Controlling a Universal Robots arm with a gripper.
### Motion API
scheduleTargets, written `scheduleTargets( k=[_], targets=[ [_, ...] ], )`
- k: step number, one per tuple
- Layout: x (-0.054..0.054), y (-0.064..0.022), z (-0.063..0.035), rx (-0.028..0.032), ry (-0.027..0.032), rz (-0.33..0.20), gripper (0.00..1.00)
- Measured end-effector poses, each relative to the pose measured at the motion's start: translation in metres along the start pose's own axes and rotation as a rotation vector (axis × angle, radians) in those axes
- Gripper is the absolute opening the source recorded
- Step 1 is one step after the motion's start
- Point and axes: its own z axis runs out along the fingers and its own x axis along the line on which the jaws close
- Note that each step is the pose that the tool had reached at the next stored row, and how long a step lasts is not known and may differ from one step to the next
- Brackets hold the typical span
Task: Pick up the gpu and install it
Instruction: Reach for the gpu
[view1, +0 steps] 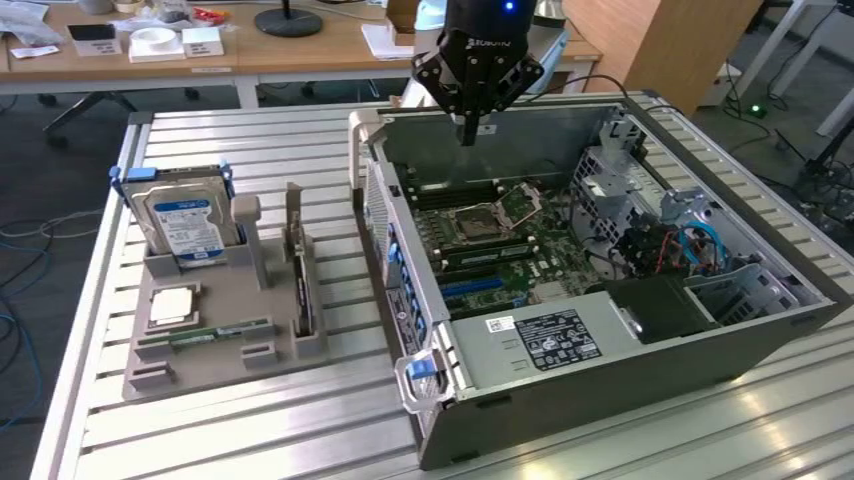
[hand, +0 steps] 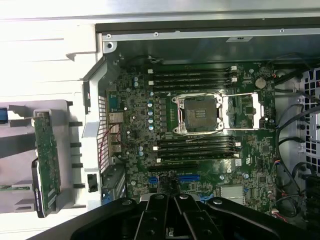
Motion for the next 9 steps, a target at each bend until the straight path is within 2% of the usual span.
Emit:
scheduleTargets(
  k=[9],
  targets=[
    [0.015,-0.0012,-0.0001,0.0003,0.0003,0.000,0.11]
  ],
)
